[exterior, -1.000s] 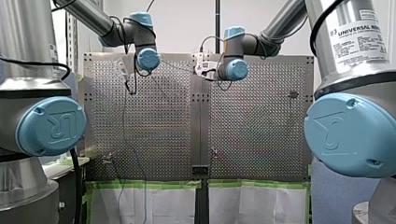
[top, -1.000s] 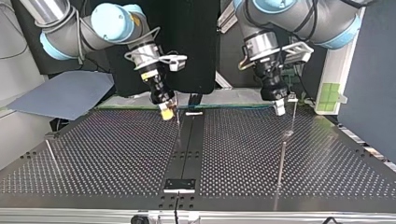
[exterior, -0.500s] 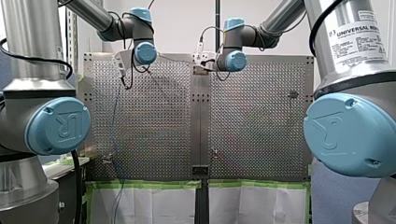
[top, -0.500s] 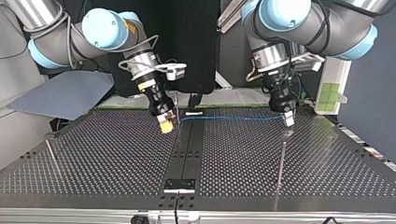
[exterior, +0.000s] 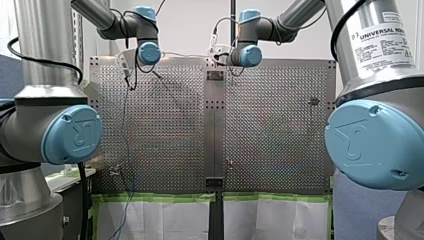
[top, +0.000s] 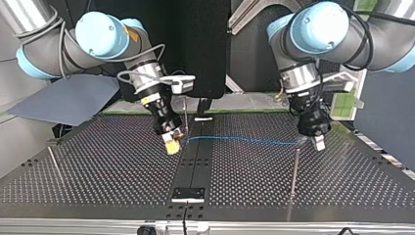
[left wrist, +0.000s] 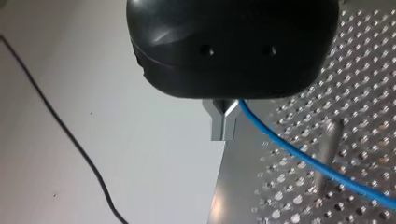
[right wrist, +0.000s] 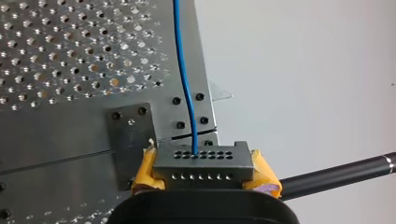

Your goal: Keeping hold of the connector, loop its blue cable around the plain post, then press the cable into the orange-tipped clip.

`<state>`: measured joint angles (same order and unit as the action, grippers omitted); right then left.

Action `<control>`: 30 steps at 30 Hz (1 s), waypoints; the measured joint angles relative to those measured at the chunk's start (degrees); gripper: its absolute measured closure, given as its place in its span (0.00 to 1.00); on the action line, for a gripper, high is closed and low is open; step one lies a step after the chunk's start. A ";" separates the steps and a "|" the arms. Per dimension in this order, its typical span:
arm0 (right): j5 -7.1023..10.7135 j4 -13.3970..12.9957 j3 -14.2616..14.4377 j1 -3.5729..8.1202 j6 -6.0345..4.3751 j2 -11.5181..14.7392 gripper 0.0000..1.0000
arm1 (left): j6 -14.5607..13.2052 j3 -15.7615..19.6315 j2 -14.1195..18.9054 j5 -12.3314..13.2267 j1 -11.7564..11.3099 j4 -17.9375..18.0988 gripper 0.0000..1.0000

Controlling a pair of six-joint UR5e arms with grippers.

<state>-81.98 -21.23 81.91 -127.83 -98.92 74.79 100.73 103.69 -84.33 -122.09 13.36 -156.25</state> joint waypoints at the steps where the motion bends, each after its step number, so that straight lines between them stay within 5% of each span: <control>1: 0.02 0.00 -0.15 -0.01 -0.05 -0.02 1.00 | 0.15 -0.41 -0.31 0.72 -0.73 -0.18 1.00; 14: 0.58 -0.03 -2.41 -0.34 -1.19 -2.81 1.00 | 2.26 -5.81 -5.49 8.15 -8.34 -1.06 1.00; 30: 0.41 -0.25 -3.69 -0.62 -1.29 -5.38 1.00 | 1.89 -6.54 -9.25 10.91 -10.34 -0.34 1.00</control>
<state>-81.57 -21.48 78.23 -128.45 -100.21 69.41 102.63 97.15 -93.58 -111.18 3.02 -156.59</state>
